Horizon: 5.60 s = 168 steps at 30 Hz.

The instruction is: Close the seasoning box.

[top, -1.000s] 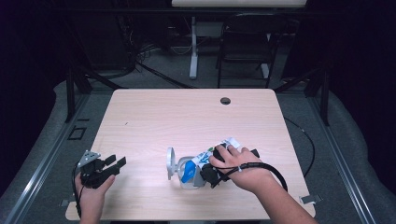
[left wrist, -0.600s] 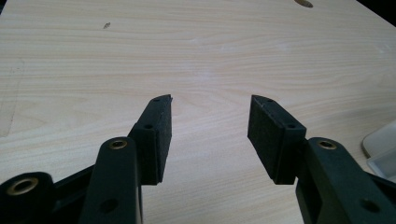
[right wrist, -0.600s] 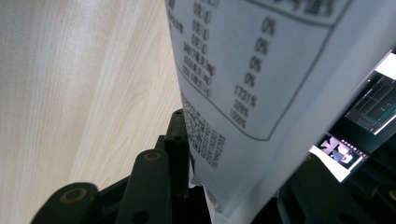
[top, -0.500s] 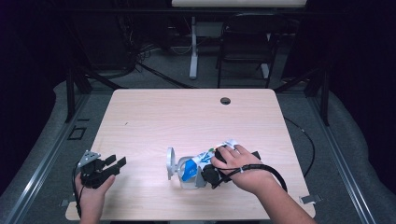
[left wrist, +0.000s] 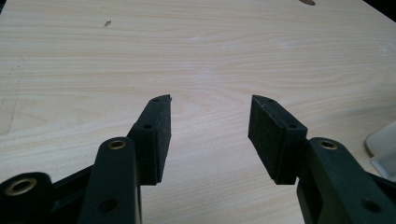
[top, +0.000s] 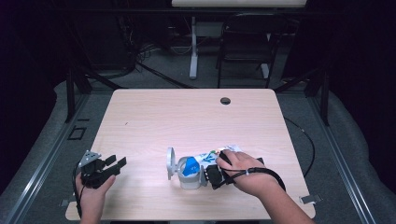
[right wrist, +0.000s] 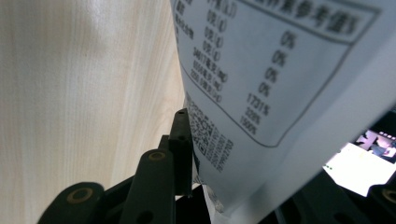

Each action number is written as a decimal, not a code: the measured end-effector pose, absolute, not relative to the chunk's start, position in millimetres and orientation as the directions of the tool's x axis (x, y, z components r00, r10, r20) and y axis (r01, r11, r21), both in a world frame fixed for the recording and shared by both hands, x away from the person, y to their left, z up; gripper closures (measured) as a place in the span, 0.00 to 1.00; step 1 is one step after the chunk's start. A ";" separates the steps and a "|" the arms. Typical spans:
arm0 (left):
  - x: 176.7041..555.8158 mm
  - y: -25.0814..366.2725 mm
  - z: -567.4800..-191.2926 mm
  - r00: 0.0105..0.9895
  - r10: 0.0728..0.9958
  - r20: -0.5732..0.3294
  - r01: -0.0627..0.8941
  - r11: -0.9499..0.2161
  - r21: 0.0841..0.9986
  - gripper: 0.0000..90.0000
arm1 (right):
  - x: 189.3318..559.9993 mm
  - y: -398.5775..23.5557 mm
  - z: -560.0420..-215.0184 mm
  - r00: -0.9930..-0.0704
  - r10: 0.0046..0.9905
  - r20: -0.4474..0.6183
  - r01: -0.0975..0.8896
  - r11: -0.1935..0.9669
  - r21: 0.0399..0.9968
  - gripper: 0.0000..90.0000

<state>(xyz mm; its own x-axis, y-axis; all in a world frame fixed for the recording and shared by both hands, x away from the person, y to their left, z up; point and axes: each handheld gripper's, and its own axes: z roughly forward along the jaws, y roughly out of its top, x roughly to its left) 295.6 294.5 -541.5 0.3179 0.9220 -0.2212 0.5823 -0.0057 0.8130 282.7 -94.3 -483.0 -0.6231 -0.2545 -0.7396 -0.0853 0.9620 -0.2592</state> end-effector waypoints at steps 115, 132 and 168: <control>296.9 289.4 -547.2 0.319 0.927 -0.199 0.601 -0.035 0.799 0.55 | 274.1 -139.4 -505.2 -0.720 0.498 -0.484 0.157 0.795 0.585 0.96; 295.9 288.0 -547.3 0.319 0.928 -0.192 0.600 -0.040 0.799 0.55 | 281.4 -157.1 -509.9 -0.696 0.648 -0.310 0.240 0.616 0.750 0.96; 296.0 289.6 -548.2 0.313 0.927 -0.206 0.606 -0.028 0.795 0.55 | 300.1 -189.0 -531.3 -0.501 0.841 -0.205 0.412 0.440 0.798 0.96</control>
<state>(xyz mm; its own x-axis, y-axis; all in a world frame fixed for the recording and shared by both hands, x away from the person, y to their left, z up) 296.0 289.6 -548.2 0.3133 0.9271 -0.2056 0.6057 -0.0284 0.7952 300.1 -189.0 -531.3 -0.5013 0.8407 -0.2048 0.4123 0.4402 0.7977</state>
